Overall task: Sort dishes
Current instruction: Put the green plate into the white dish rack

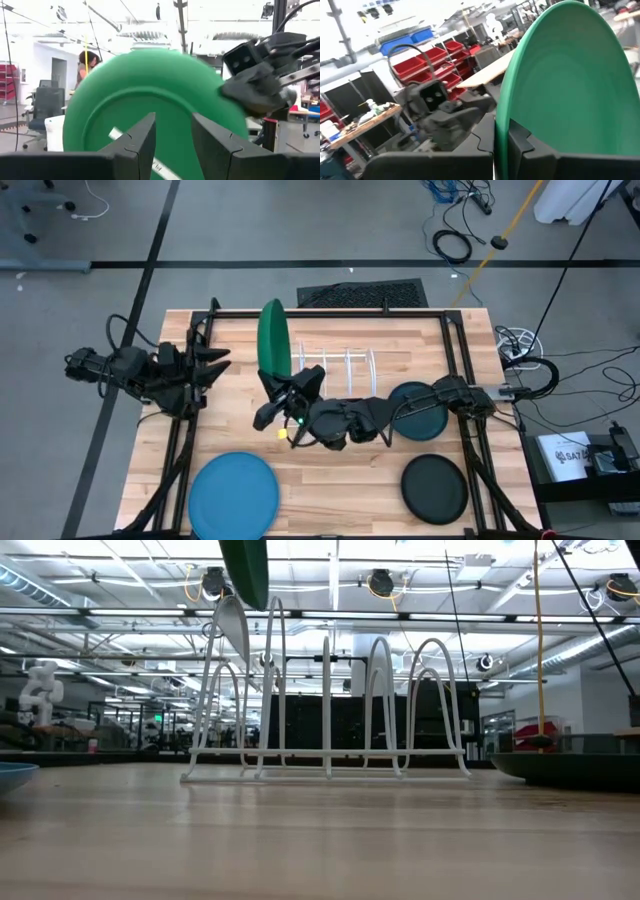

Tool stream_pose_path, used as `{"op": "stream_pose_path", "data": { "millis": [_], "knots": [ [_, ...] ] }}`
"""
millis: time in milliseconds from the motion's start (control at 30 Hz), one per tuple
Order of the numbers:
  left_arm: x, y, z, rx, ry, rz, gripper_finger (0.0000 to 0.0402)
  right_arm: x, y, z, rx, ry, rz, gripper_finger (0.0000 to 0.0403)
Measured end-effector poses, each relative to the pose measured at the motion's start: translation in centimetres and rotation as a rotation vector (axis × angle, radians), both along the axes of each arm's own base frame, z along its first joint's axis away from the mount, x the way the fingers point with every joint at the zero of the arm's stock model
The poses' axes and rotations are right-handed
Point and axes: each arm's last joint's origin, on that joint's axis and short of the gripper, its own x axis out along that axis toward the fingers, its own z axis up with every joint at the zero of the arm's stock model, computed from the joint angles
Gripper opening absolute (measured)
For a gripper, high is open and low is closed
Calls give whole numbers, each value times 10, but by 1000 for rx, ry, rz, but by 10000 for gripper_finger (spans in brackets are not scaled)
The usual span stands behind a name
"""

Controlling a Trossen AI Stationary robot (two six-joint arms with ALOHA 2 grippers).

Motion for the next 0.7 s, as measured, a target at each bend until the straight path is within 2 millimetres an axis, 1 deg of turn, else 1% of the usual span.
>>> {"op": "stream_pose_path", "data": {
  "millis": [167, 367, 567, 700],
  "knots": [
    [-4, 1, 1, 2, -18, -21, 135, 3, -11, -4, 17, 15, -24, 0],
    [-4, 1, 1, 2, -15, -23, 135, 7, -24, -7, 50, 17, -25, 0],
    [-4, 1, 1, 3, -10, -23, 135, 7, -29, -19, 103, 63, -43, 0],
    [-4, 1, 1, 3, -9, -23, 135, 7, -30, -22, 122, 76, -50, 0]
  ]
}}
